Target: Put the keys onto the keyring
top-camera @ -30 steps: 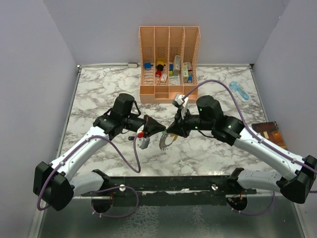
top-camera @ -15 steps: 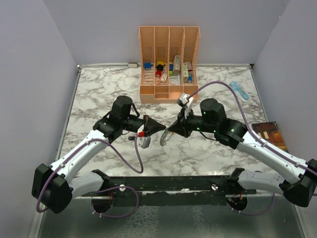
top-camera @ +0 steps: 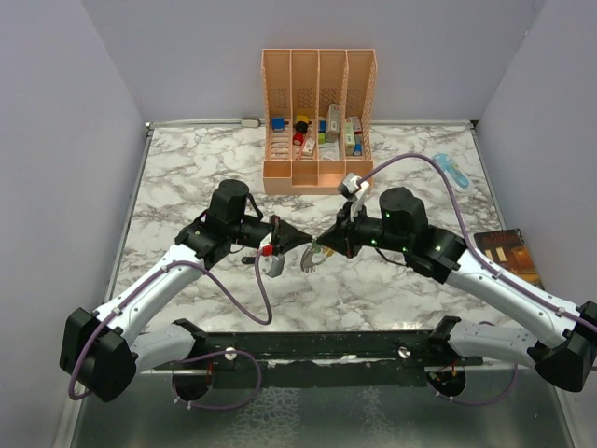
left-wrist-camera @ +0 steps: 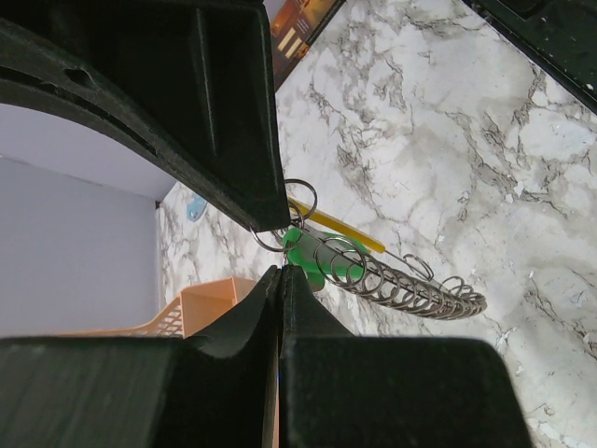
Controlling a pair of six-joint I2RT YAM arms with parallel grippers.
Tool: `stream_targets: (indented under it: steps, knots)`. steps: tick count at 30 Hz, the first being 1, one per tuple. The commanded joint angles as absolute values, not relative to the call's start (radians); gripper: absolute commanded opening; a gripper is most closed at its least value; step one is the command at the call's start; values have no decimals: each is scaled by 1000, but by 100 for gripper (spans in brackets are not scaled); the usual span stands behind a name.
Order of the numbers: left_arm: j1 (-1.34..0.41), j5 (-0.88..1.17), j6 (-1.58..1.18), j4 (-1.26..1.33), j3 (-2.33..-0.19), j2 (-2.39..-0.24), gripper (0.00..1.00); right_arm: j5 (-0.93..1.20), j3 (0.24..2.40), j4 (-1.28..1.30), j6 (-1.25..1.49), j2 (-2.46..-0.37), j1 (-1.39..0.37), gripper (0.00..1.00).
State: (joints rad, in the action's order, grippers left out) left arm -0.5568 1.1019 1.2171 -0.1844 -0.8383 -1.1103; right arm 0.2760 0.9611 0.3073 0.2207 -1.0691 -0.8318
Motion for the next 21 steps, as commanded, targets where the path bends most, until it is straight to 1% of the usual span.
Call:
stream_targets:
  steps: [1,13,21]
  knots:
    - [-564,1111,1200,-172,-844,-1103,0,223,938,203,274,-1049,-834,1]
    - [-571,1095,1198,-173,-822,-1088,0,163,908,162,325,-1021,-834,1]
    - [-575,1087,1176,-138,-823,-1087,0,181,919,183,321,-1039,-834,1]
